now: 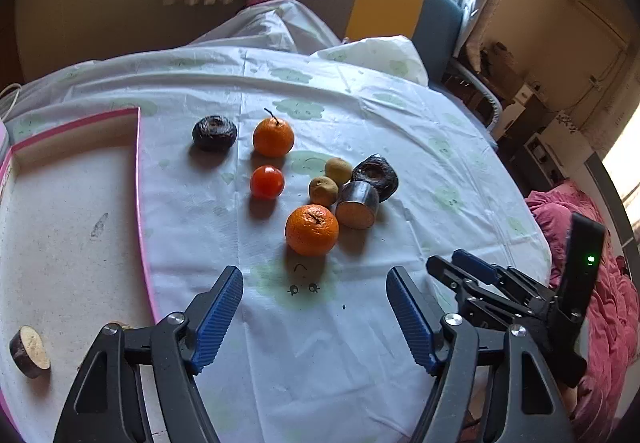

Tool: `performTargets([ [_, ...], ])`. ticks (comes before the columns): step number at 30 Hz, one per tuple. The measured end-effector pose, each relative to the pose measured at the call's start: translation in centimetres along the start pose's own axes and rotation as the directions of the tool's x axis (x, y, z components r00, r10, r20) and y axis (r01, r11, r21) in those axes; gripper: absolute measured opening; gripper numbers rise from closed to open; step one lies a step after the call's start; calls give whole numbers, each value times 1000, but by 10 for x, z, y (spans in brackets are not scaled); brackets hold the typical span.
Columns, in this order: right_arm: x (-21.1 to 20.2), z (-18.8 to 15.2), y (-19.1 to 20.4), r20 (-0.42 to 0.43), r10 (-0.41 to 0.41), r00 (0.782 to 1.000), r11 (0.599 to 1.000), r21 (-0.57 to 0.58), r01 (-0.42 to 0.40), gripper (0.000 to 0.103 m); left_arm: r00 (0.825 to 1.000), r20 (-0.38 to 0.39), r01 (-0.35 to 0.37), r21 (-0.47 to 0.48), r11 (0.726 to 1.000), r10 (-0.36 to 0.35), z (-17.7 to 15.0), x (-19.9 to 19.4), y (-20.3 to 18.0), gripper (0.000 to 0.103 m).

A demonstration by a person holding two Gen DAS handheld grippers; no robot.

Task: Organize fruits
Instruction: 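Grasp a mandarin with the left gripper while the right gripper grasps the dark avocado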

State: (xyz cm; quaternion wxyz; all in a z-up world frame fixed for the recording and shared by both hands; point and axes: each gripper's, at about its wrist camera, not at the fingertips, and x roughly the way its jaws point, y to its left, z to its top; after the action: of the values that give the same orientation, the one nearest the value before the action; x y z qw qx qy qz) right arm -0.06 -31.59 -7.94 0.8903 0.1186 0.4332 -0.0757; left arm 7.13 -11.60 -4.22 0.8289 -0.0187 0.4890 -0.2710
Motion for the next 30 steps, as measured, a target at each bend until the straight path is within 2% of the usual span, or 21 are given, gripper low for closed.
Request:
performTargets([
  [4,1,6,-3,5,1,1000,1000,9,-1,46,1000,-19,9,-6,1000,-9,6,12,-5,65],
  [9,6,8,-3,-5,13,1000,1000,5,-13,46,1000,-22,5,9,1000,-4,15,25,-12,64],
  [11,8,8,-3,-8,16,1000,1000,3,-16,46,1000,-23,-5,14,1000,5,17,30,-13,59],
  [19,15,19,-1,-6,36,999,999,-12,-36,54,998,-53,-37,-5,999,37,22,55,-8,50],
  [22,18,29,-3,4,64,998,998,13,-64,54,997,-60,-48,-5,999,48,24,61,-7,42],
  [30,34,64,-1,33,163,986,981,102,-165,53,999,-34,-35,7,999,35,22,64,-5,41],
])
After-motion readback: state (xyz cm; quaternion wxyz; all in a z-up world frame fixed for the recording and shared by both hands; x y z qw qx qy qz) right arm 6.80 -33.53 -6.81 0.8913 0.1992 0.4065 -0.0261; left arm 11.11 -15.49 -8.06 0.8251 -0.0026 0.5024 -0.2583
